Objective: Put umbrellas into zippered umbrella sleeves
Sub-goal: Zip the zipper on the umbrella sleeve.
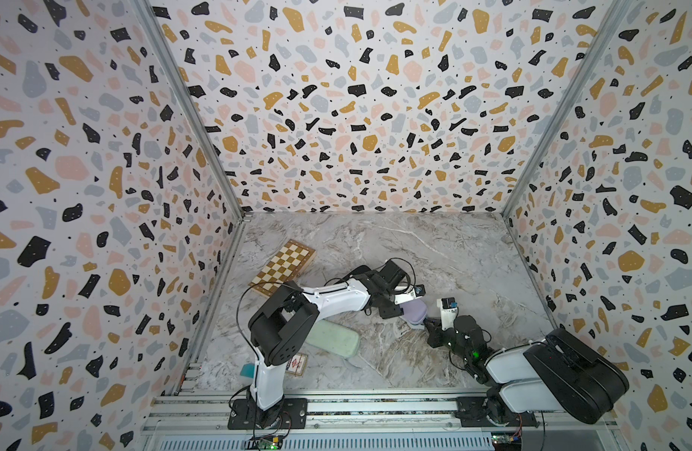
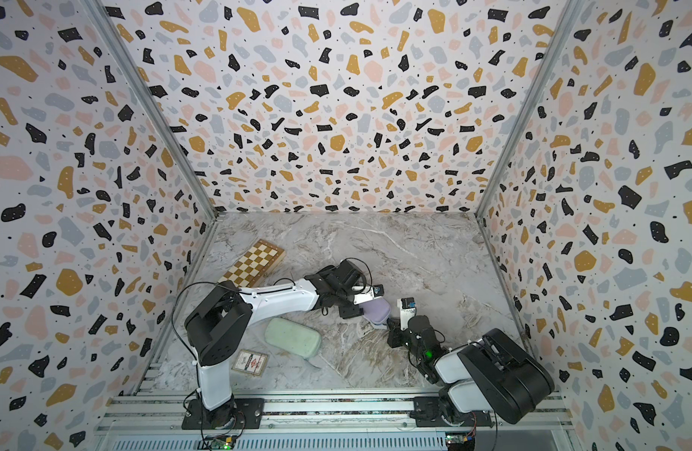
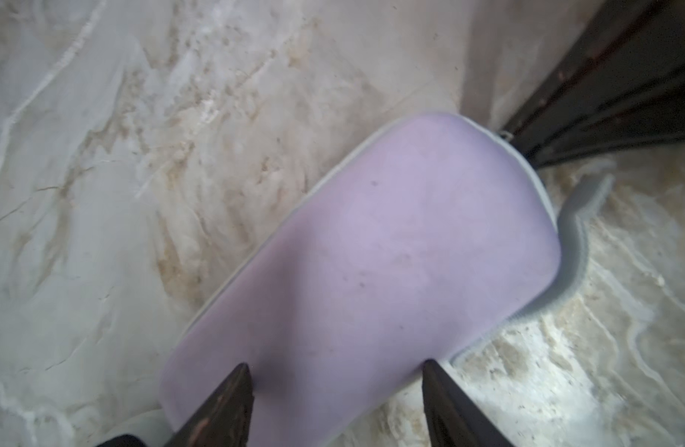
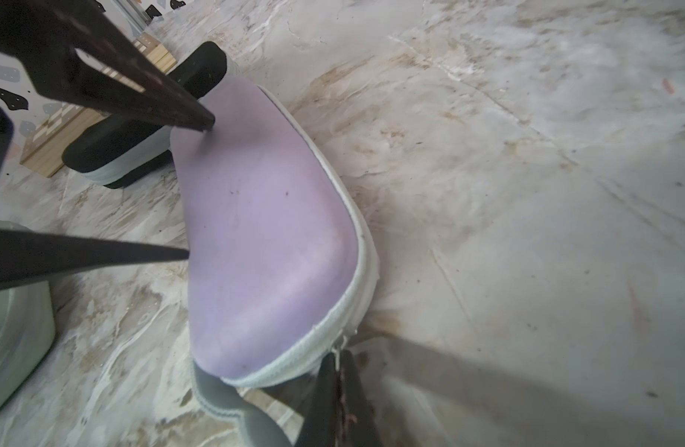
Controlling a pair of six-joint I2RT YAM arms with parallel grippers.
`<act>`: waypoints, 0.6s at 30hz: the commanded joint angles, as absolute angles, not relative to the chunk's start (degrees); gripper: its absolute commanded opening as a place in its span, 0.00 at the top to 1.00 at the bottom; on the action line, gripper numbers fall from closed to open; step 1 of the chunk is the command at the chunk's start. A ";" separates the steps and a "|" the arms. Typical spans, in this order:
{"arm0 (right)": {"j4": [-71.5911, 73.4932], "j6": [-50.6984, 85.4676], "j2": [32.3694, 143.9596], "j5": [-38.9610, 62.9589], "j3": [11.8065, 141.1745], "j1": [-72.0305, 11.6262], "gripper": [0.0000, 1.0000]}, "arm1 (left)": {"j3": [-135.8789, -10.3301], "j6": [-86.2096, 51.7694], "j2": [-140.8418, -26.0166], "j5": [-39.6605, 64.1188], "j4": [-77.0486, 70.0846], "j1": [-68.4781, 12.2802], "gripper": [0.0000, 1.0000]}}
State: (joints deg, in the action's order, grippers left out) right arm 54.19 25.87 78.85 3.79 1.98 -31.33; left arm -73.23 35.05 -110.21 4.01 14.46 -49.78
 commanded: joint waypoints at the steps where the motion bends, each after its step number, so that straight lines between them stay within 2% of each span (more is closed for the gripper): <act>1: 56.02 25.09 79.37 6.27 2.29 -30.95 1.00 | -72.96 38.35 -111.39 3.88 14.39 -50.49 0.31; 10: 55.79 25.39 80.00 7.37 1.91 -31.28 1.00 | -74.18 38.22 -115.77 6.12 14.05 -51.59 0.34; 18: 54.00 26.16 78.89 3.86 1.86 -37.19 1.00 | -80.20 36.57 -121.41 9.17 21.09 -52.49 0.46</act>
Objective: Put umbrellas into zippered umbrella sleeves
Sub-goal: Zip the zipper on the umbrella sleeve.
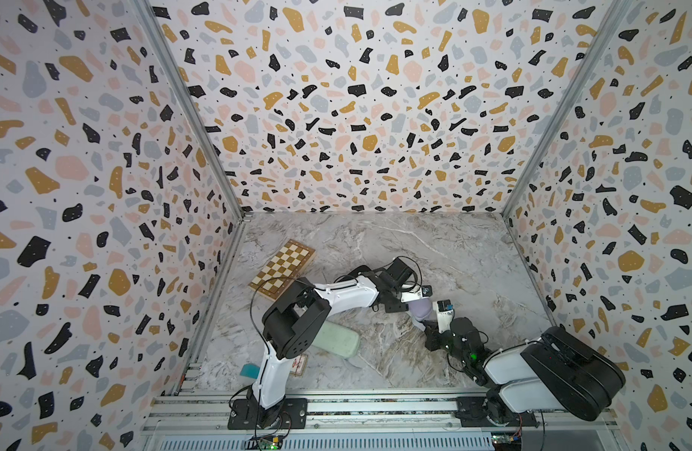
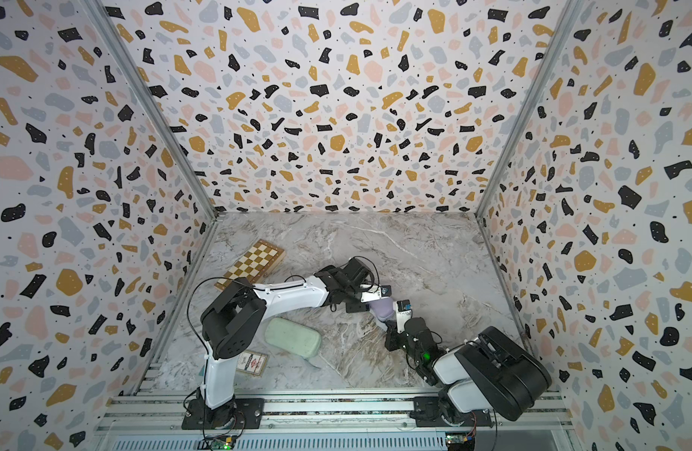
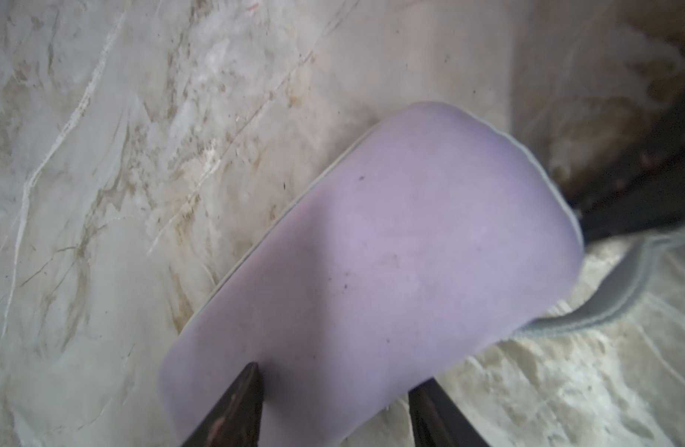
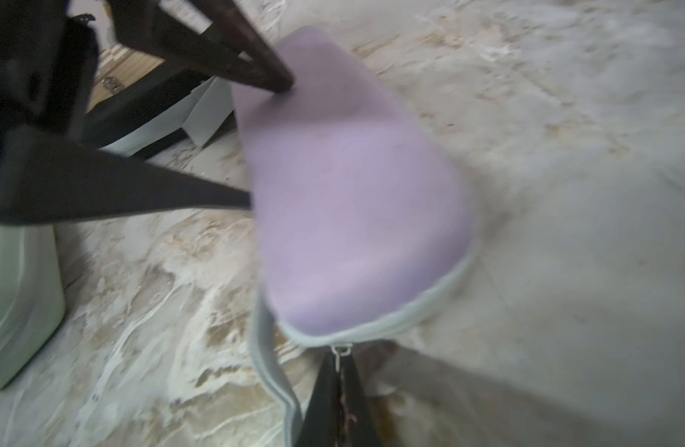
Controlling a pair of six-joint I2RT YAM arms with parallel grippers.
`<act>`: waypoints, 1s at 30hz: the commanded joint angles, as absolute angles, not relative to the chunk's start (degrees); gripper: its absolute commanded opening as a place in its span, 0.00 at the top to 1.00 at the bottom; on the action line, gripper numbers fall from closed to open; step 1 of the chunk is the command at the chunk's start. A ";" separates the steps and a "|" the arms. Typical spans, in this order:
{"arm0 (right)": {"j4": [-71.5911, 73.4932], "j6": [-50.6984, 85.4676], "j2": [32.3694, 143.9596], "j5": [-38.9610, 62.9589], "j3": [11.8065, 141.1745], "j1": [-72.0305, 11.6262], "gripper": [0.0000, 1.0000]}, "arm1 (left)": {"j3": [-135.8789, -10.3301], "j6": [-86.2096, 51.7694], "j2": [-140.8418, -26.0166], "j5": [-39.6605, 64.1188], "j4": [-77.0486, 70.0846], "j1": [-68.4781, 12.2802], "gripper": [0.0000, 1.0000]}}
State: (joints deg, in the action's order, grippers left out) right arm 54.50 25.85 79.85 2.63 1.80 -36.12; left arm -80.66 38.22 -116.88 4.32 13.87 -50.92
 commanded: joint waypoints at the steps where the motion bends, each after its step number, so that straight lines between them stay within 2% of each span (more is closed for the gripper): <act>1: 54.11 26.11 78.80 3.87 1.88 -37.26 1.00 | -80.54 36.40 -121.46 9.20 21.64 -52.68 0.47; 17: 58.77 24.87 80.16 2.21 6.49 -37.19 1.00 | -80.58 33.75 -120.18 16.37 23.21 -53.88 0.48; 21: 58.25 24.68 80.12 3.20 6.07 -33.59 1.00 | -78.64 32.78 -117.48 17.40 21.40 -53.82 0.48; 25: 55.67 24.94 80.40 5.94 6.05 -28.69 1.00 | -75.90 29.14 -113.10 17.43 16.27 -53.83 0.46; 30: 53.28 25.00 79.33 5.62 6.41 -27.14 1.00 | -70.56 21.41 -107.54 14.04 3.87 -53.87 0.43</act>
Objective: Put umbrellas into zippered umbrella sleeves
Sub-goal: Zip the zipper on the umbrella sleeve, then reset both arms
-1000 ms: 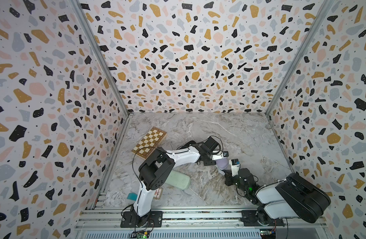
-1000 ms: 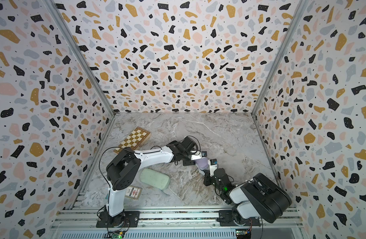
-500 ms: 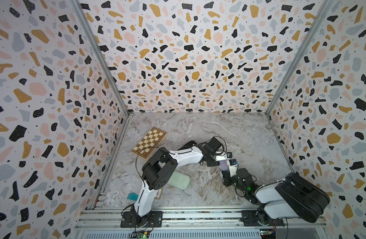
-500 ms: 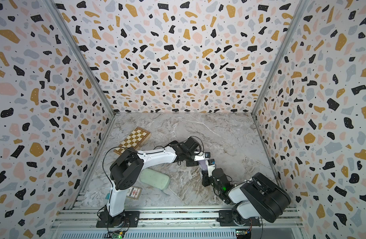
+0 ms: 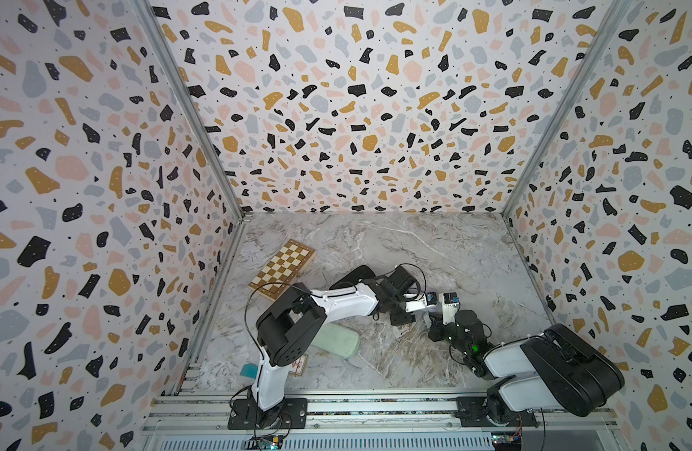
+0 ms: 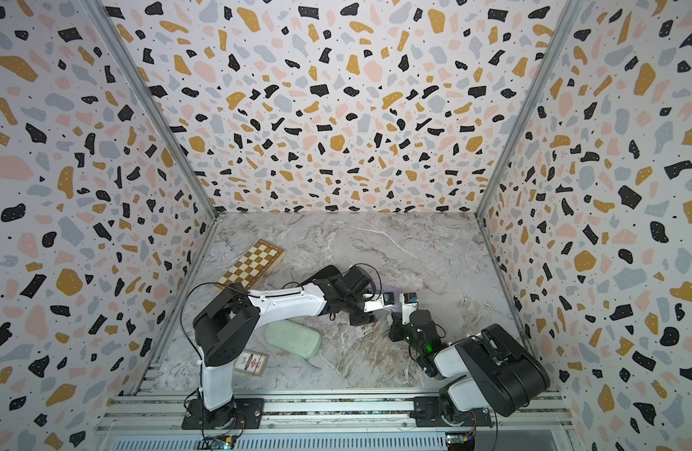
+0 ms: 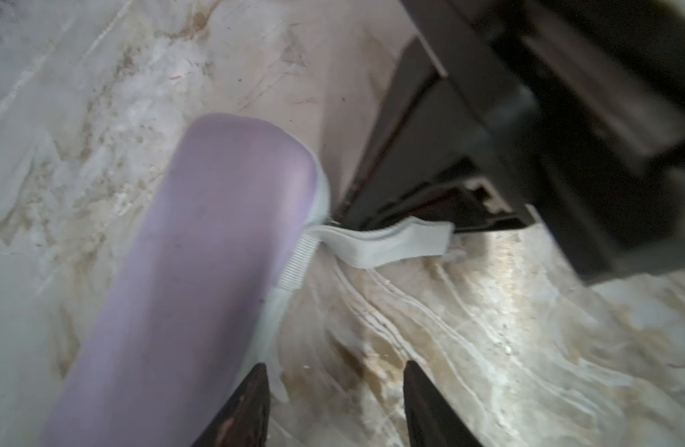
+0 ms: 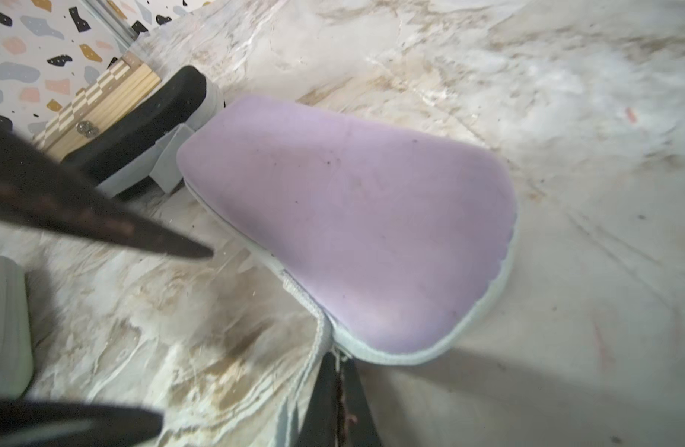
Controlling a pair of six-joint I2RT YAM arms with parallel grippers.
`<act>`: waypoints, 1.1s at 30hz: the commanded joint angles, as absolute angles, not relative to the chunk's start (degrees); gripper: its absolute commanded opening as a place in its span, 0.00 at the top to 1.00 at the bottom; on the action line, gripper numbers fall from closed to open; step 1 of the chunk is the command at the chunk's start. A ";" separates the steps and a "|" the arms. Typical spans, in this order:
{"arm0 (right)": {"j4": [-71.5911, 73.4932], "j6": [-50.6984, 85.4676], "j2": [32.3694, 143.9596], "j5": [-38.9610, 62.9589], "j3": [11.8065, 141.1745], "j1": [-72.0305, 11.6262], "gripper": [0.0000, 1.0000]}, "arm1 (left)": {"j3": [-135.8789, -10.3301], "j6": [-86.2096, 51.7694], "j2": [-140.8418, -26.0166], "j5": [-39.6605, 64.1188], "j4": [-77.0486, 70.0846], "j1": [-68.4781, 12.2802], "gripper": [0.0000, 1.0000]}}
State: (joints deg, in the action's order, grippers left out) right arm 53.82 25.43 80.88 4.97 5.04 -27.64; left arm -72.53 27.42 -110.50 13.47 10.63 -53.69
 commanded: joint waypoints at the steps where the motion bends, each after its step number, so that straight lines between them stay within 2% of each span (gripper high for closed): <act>1: 52.76 24.96 79.26 5.56 6.68 -26.99 1.00 | -69.09 19.95 -106.32 12.98 1.00 -53.87 0.42; 8: 48.17 26.16 78.74 3.86 9.73 -23.05 1.00 | -60.13 7.22 -96.62 7.47 -7.50 -53.79 0.36; 12: 46.19 26.66 80.08 2.86 12.32 -22.18 0.93 | -54.25 0.04 -90.36 7.02 -10.27 -53.61 0.31; 15: 45.51 26.80 81.00 4.35 13.34 -21.37 0.78 | -50.35 -2.71 -85.85 3.56 -11.02 -53.61 0.29; 18: 46.13 26.98 79.43 4.72 12.00 -21.27 0.73 | -45.63 -4.74 -80.29 -2.79 -12.58 -53.35 0.25; 22: 42.87 27.29 72.04 2.34 10.58 -21.42 0.44 | -38.78 -9.10 -69.98 -13.20 -14.64 -52.12 0.00; 25: 34.95 25.80 63.91 0.62 13.72 -21.36 0.24 | -37.45 -9.55 -63.15 -21.78 -9.70 -49.83 0.01; 27: 31.19 24.42 60.39 -0.28 16.78 -21.08 0.10 | -36.25 -7.69 -59.60 -22.75 -8.84 -46.15 0.01; 30: 30.70 20.65 58.64 -1.31 21.38 -20.31 0.05 | -34.37 -5.63 -55.02 -27.43 -8.66 -38.80 0.01; 33: 35.73 18.75 58.60 -9.31 22.63 -19.89 0.01 | -29.15 -2.30 -53.75 -37.01 -16.97 -32.24 0.01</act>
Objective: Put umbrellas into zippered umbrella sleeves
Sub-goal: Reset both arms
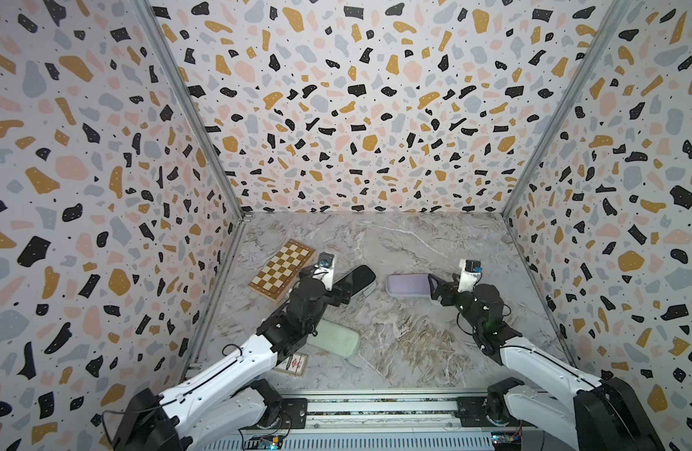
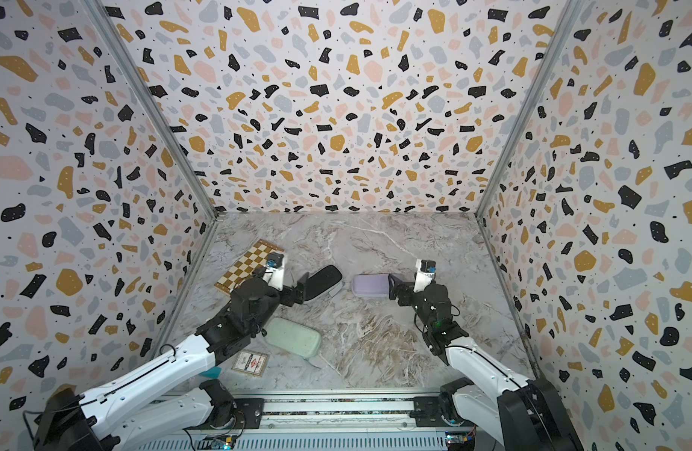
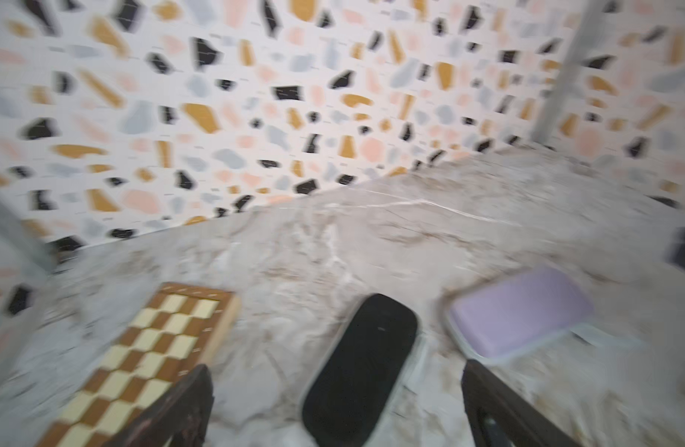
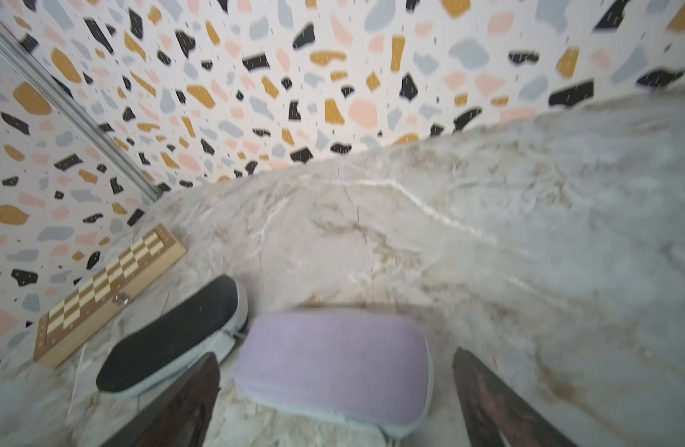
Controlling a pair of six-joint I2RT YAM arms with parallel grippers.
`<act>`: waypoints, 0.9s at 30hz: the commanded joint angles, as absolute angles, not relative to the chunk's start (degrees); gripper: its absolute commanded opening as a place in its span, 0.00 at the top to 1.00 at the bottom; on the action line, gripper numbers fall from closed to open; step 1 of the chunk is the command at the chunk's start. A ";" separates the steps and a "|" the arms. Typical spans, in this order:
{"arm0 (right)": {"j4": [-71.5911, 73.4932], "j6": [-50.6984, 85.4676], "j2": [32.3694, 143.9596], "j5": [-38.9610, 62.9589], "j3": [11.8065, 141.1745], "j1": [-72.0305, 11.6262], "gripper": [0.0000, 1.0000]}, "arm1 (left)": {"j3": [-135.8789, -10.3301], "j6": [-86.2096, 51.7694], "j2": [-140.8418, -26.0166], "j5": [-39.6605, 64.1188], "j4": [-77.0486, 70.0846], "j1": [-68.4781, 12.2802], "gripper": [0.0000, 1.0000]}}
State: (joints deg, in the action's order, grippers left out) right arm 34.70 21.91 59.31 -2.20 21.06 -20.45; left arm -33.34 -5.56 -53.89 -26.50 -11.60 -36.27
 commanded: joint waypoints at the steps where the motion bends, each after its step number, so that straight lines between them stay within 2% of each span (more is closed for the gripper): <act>1: 39.43 19.88 58.77 -11.69 22.42 -19.65 0.01 | -27.45 -1.50 -54.11 -37.24 -20.10 -29.89 0.01; 3: 43.42 18.93 60.12 -11.28 23.62 -18.75 0.00 | -26.61 -1.41 -55.46 -36.08 -21.34 -26.48 0.01; 4: 40.35 15.08 61.18 -12.12 26.17 -18.71 0.00 | -27.32 -1.94 -56.33 -36.84 -19.58 -25.41 0.01; 7: 33.28 6.93 63.67 -21.19 30.63 -18.50 0.00 | -28.29 -0.97 -58.75 -38.46 -17.72 -22.94 0.01; 10: 39.56 -0.20 67.52 -22.53 25.89 -16.79 0.00 | -27.11 -4.20 -61.87 -34.06 -18.41 -17.98 0.01; 14: 43.77 -0.57 74.69 -21.89 23.62 -15.64 0.01 | -24.90 -3.01 -68.05 -28.18 -24.26 -14.16 0.01; 16: 46.96 -3.36 77.60 -20.14 22.22 -15.64 0.05 | -25.49 -4.39 -70.96 -28.76 -24.39 -12.68 0.01; 19: 52.81 -2.15 80.81 -19.78 19.63 -14.29 0.05 | -25.05 -5.29 -74.69 -26.40 -27.98 -9.41 0.01; 22: 52.41 -1.41 78.97 -17.31 18.45 -13.06 0.07 | -24.57 -4.64 -73.38 -20.18 -27.17 -8.16 0.01; 27: 64.61 -2.82 75.52 -17.11 10.88 -12.16 0.07 | -24.01 -0.49 -73.23 -13.66 -28.48 -7.21 0.01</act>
